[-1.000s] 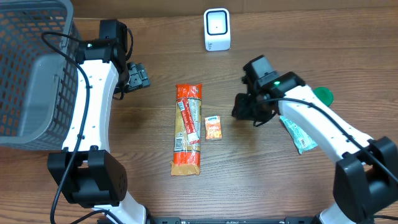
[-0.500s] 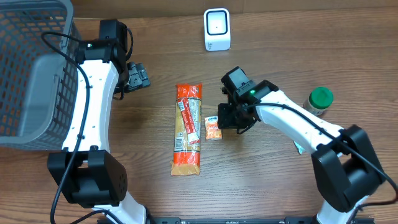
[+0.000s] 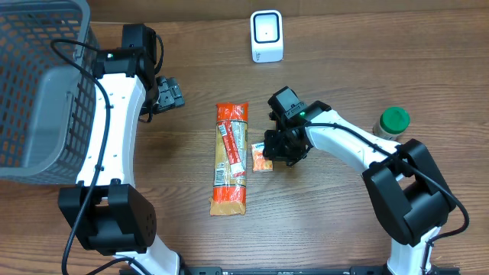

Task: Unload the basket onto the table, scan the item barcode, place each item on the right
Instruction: 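Move the right gripper over the orange tissue pack and grasp it, then lift the tissue pack and carry it right toward the scanner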

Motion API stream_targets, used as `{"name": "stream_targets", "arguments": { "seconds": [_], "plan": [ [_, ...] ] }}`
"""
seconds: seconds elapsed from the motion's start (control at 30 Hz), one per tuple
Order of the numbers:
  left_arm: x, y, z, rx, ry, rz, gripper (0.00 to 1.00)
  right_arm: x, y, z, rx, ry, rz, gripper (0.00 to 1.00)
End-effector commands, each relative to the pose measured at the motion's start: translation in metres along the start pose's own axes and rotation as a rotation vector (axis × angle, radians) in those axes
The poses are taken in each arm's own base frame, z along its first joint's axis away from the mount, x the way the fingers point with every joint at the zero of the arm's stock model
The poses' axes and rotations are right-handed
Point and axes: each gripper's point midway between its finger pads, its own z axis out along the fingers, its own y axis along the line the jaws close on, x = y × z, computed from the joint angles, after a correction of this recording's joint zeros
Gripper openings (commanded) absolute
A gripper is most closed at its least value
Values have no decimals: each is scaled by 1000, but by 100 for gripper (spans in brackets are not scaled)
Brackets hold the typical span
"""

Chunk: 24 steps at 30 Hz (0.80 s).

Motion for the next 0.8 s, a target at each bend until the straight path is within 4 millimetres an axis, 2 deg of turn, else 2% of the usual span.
{"name": "stream_targets", "arguments": {
  "seconds": [0.0,0.27,0.47,0.6,0.7,0.77],
  "plan": [
    [0,1,0,-9,-3,16,100,1,2,4,-16,14,3,23],
    [0,1,0,-9,-3,16,100,1,1,5,-14,14,4,24],
    [0,1,0,-9,-3,16,100,5,-8,19,-23,2,41,23],
    [0,1,0,-9,-3,16,100,8,-12,24,-23,2,57,11],
    [0,1,0,-9,-3,16,100,9,-12,24,-22,5,58,10],
    [0,1,0,-9,-3,16,100,11,-13,24,-21,14,64,4]
  ]
}}
